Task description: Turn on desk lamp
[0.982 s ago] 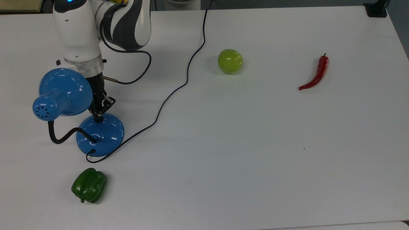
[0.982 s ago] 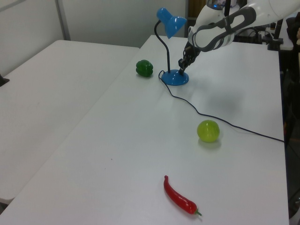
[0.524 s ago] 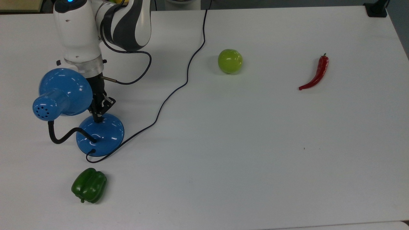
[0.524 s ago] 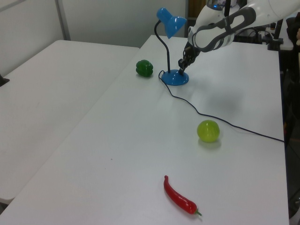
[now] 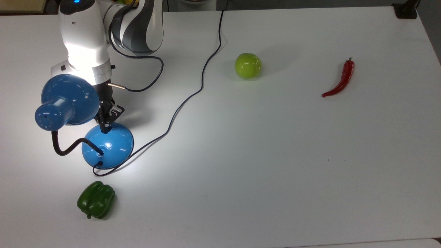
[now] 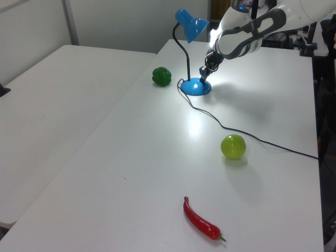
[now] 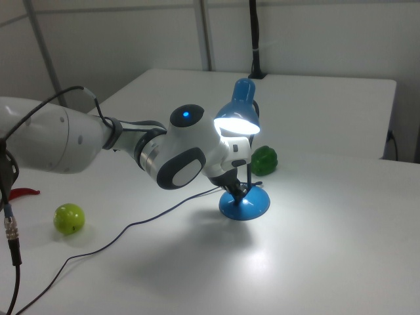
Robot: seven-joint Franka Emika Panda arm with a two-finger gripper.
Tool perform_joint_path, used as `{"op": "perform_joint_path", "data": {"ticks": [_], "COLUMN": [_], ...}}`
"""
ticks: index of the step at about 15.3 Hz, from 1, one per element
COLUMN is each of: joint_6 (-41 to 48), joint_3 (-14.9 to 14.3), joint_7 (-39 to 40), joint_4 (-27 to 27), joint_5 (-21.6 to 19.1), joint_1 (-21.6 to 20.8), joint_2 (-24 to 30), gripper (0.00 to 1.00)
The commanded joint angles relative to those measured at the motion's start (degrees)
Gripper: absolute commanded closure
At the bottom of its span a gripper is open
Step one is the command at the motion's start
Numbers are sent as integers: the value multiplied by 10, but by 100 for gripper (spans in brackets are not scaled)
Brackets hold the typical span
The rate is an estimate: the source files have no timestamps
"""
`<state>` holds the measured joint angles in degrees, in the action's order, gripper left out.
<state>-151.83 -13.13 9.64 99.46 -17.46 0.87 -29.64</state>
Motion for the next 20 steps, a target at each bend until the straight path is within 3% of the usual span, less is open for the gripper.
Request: {"op": "perform_joint_path", "data": {"ticks": [1,4,10,12,14,16,17,18,20], "joint_6": [6,66,209,276,342,398,426,450,495], "joint_3": [7,7,7,6,3,0,-3,-5,-6], "joint_7": [12,35,35,37,36,36,34,32,29], "joint_4": [35,48,66,65,64,60,59,59,58], "joint_5": [-4,0,66,86,89,92,92,93,93], "joint_1": [7,7,8,8,8,7,6,4,1], "joint_2": [42,76,135,158,190,220,230,247,286], "gripper": [100,100,100,85,56,45,26,0,0]}}
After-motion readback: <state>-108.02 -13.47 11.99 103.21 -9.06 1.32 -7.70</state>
